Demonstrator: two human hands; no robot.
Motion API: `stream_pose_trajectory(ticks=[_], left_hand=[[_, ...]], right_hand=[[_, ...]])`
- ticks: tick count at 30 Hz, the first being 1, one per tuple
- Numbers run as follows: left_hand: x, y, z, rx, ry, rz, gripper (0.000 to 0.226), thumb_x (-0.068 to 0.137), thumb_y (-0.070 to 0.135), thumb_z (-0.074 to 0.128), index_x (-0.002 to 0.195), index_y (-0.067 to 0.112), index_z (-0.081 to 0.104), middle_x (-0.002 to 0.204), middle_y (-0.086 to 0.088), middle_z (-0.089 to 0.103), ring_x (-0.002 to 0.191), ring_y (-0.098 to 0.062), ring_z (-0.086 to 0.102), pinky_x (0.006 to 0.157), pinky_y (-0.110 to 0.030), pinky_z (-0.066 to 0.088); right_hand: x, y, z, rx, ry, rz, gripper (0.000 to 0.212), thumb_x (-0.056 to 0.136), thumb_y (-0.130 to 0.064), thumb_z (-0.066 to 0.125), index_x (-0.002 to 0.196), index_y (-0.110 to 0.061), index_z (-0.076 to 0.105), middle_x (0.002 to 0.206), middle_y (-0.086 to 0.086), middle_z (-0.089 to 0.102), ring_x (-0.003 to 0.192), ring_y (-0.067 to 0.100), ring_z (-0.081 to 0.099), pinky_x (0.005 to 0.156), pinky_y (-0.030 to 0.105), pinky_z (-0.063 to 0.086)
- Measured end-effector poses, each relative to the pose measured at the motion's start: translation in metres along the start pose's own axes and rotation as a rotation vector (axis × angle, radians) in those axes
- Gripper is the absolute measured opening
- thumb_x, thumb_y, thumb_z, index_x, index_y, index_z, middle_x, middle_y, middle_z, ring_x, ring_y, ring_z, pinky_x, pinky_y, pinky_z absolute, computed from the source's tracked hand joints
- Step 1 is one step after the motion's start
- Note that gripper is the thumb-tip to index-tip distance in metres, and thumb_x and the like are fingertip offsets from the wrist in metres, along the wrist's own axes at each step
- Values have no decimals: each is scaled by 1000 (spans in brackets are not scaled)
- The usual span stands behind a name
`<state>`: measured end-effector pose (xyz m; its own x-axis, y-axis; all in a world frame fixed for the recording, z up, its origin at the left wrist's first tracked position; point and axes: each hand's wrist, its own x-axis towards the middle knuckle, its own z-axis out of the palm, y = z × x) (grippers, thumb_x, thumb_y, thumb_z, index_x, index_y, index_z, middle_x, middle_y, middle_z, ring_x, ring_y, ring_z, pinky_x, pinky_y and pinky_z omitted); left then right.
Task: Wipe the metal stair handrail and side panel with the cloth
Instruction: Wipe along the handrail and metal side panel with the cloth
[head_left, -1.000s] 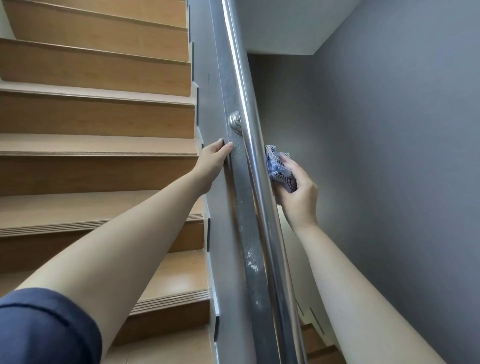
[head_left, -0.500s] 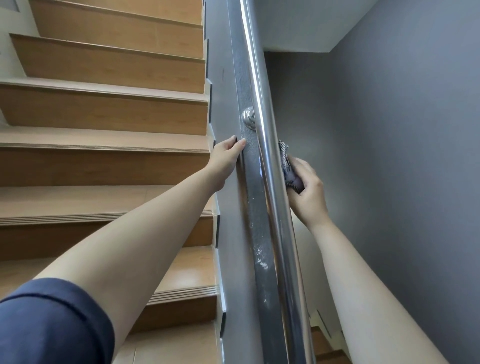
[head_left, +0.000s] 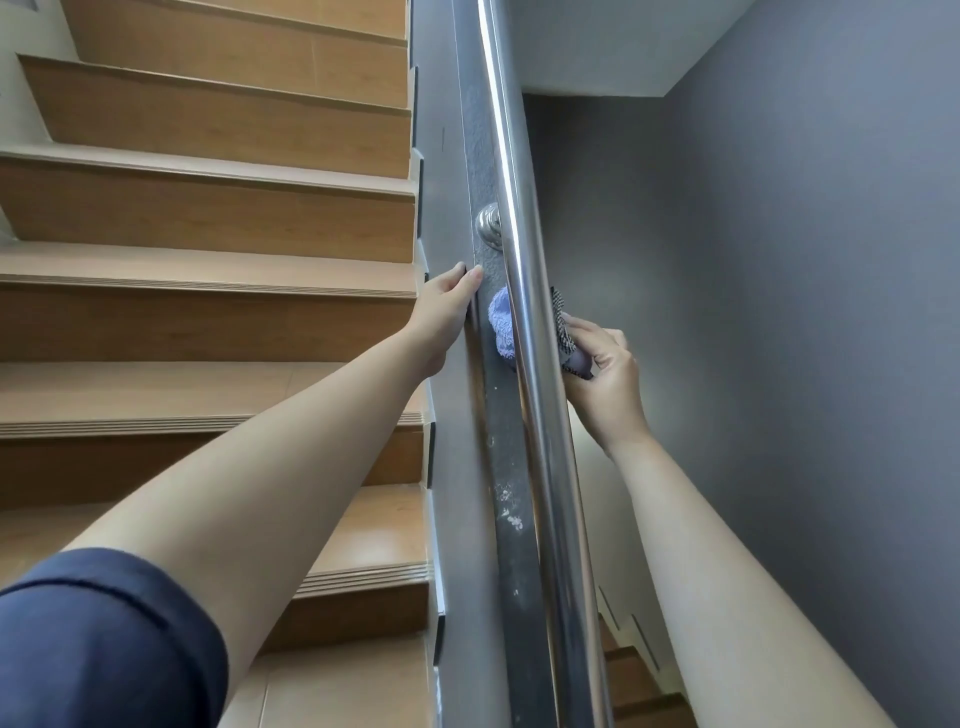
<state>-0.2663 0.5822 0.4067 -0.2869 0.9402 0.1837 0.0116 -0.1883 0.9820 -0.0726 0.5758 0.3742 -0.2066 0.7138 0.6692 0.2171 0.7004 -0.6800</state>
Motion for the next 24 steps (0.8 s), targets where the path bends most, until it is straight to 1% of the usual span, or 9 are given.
stream_pose_trajectory(ticks=[1, 4, 6, 8, 11, 14, 19, 22, 24], left_hand=[[-2, 1, 1, -3, 6, 3, 66, 99, 35, 49, 152, 6, 24, 160, -4, 28, 147, -16, 27, 123, -36, 21], [-8, 1, 4, 3, 18, 1, 65, 99, 34, 49, 152, 6, 24, 160, -6, 30, 147, -17, 30, 122, -37, 22], [-12, -1, 4, 4, 27, -2, 65, 99, 35, 49, 152, 6, 25, 160, -6, 30, 146, -18, 31, 122, -37, 23], [-16, -4, 5, 4, 29, -7, 66, 98, 36, 49, 152, 6, 25, 160, -5, 30, 147, -18, 30, 122, -39, 23], [-25, -7, 8, -4, 41, -18, 66, 98, 38, 50, 152, 8, 27, 159, -4, 32, 147, -20, 28, 122, -43, 19], [-33, -10, 9, -23, 44, -24, 65, 98, 37, 51, 151, 7, 29, 160, -3, 31, 147, -17, 29, 122, -39, 22], [-45, -17, 11, -47, 47, -37, 65, 98, 36, 51, 151, 7, 30, 160, -4, 31, 147, -15, 29, 122, -37, 23], [-51, -24, 12, -39, 51, -34, 63, 97, 37, 52, 150, 7, 34, 158, -3, 34, 145, -15, 32, 122, -37, 25], [-55, -28, 13, -41, 76, -31, 61, 96, 37, 54, 147, 7, 39, 156, -2, 38, 144, -14, 35, 121, -36, 27]], right_hand=[[0, -1, -1, -4, -24, 4, 55, 73, 7, 75, 115, -27, 63, 112, -20, 60, 104, 9, 46, 95, 4, 34], [-5, -2, -6, -10, -108, 31, 48, 74, 7, 74, 116, -16, 67, 120, -7, 64, 95, 7, 41, 91, 4, 33], [-15, -3, -8, -8, -133, 39, 46, 75, 6, 74, 117, -14, 68, 123, -3, 64, 91, 2, 38, 88, 3, 32], [-25, -3, -10, 4, -146, 52, 46, 75, 5, 75, 116, -15, 68, 122, -6, 64, 89, 1, 37, 86, 3, 31], [-43, -3, -15, -3, -166, 51, 47, 73, 5, 76, 115, -14, 69, 115, -15, 63, 88, 7, 37, 83, 3, 31], [-62, -4, -20, -11, -186, 53, 45, 71, 6, 77, 112, -13, 71, 111, -14, 65, 87, 12, 37, 80, 3, 30], [-95, -6, -25, 29, -204, 68, 43, 71, 7, 78, 110, -11, 72, 109, -10, 68, 86, 8, 38, 80, 3, 32], [-108, -3, -26, 23, -180, 68, 46, 71, 8, 77, 111, -14, 72, 108, -20, 66, 85, 0, 38, 80, 3, 33], [-108, -3, -26, -14, -151, 59, 49, 70, 12, 76, 110, -15, 72, 109, -22, 64, 87, 3, 41, 79, 2, 33]])
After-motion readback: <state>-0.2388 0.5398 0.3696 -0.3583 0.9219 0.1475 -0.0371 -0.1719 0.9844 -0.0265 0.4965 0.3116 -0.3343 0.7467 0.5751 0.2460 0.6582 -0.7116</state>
